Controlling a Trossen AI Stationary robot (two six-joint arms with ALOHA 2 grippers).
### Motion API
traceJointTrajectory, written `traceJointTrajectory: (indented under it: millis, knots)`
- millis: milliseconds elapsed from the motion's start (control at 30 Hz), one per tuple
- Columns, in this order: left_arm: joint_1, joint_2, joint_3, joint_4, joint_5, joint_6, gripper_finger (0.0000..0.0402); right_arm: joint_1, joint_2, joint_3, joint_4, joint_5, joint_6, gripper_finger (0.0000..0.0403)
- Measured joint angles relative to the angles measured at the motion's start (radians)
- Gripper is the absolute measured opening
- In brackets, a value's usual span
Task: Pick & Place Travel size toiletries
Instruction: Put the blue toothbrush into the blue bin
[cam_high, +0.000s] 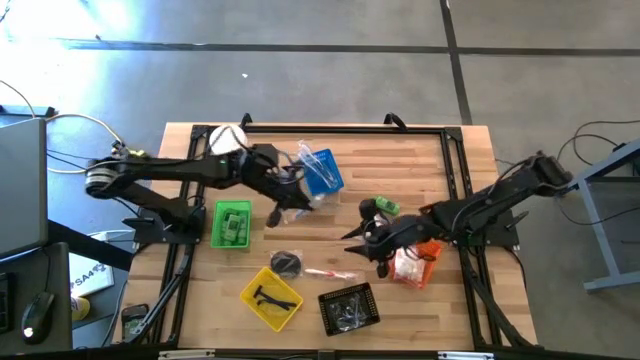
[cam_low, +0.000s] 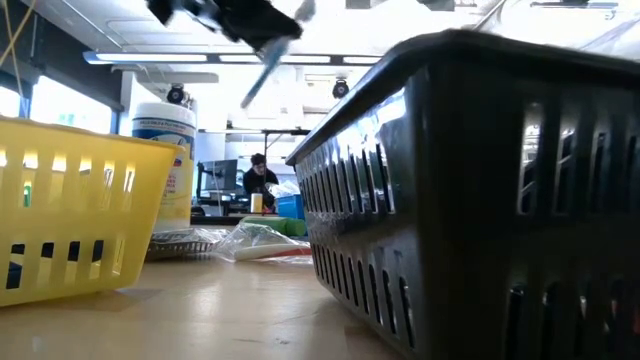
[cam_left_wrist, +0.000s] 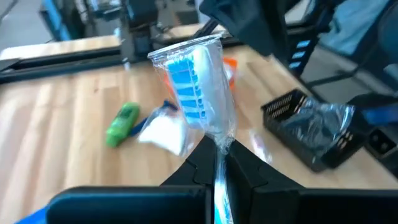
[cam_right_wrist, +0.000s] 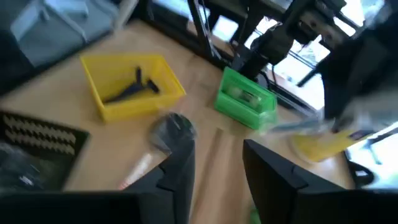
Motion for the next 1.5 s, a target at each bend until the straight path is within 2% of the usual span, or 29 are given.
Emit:
traceJointTrajectory:
  millis: [267, 433, 600, 800, 967, 1067, 1133, 1333, 1500]
  knots:
    - [0.000, -0.198, 0.000, -0.226, -0.166, 0.046, 0.0007, -0.022, -0.134, -0.305, 0.363, -0.016, 0.159, 0.0065]
    - [0.051, -0.291, -0.006, -0.314, -0.194, 0.016, 0.0007, -0.052, -0.163, -0.461, 0.616, -0.038, 0.271, 0.0021]
    - [0.154, -0.383, -0.111, -0.219, -0.166, -0.040, 0.0007, -0.060, -0.187, -0.531, 0.651, -0.038, 0.339, 0.0005]
    - [0.253, -0.422, -0.330, 0.172, -0.032, -0.232, 0.0007, -0.076, -0.265, -0.646, 0.741, -0.018, 0.395, 0.0003]
    - [0.261, -0.378, -0.479, 0.499, -0.062, -0.385, 0.0007, -0.112, -0.419, -0.761, 0.837, -0.034, 0.506, 0.0004]
    - [0.260, -0.325, -0.522, 0.641, -0.122, -0.473, 0.0007, -0.156, -0.500, -0.798, 0.829, -0.069, 0.592, 0.0004]
    - [0.249, -0.274, -0.535, 0.699, -0.206, -0.545, 0.0007, -0.181, -0.526, -0.811, 0.831, -0.072, 0.607, 0.0004]
    - [0.181, -0.071, -0.521, 0.841, -0.543, -0.650, 0.0021, -0.246, -0.542, -0.815, 0.826, -0.073, 0.604, 0.0004]
    - [0.160, 0.099, -0.456, 0.947, -0.675, -0.682, 0.0007, -0.272, -0.542, -0.815, 0.822, -0.108, 0.606, 0.0004]
